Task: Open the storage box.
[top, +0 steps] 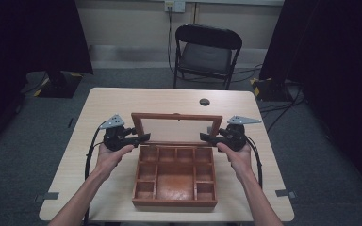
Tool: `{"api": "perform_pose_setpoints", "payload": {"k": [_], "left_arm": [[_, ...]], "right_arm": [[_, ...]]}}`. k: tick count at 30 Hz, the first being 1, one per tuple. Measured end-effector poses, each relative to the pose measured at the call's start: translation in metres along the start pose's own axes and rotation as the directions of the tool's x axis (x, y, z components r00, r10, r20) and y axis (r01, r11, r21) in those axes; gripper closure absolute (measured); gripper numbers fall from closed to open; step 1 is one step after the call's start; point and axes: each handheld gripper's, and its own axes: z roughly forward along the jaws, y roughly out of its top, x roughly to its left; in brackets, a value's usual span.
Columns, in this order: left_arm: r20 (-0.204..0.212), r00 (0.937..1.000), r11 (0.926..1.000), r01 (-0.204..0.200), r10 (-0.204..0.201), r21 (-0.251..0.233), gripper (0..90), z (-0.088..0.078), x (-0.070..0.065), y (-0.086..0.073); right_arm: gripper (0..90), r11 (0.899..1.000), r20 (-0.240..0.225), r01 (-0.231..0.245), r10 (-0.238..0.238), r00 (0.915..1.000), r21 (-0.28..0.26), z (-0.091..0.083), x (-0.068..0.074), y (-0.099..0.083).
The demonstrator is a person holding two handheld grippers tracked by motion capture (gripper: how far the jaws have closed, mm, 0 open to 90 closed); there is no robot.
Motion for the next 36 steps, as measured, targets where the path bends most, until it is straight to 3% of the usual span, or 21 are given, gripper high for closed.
{"api": "perform_pose_setpoints", "payload": {"k": [17,25,32,36], "left_arm": [[-0.015,0.9993,0.9994,0.034,-0.034,-0.012,55.4,0.007,0.012,-0.001],[-0.043,0.9990,0.9998,0.007,-0.006,0.019,57.3,0.011,0.013,0.003],[-0.040,0.9989,0.9996,0.024,-0.023,0.014,58.6,0.012,0.017,0.001],[-0.036,0.9977,0.9984,0.057,-0.057,0.002,59.7,0.015,0.022,0.000]], "right_arm": [[48.7,1.000,0.020,-0.023,0.023,0.9995,0.008,0.006,-0.012,-0.002],[48.2,0.999,0.025,-0.023,0.023,0.9994,0.023,0.012,-0.017,-0.006],[50.4,0.999,0.032,-0.028,0.027,0.9991,0.027,0.017,-0.021,-0.007],[52.6,1.000,0.051,-0.020,0.019,0.9985,0.017,0.018,-0.022,-0.008]]}}
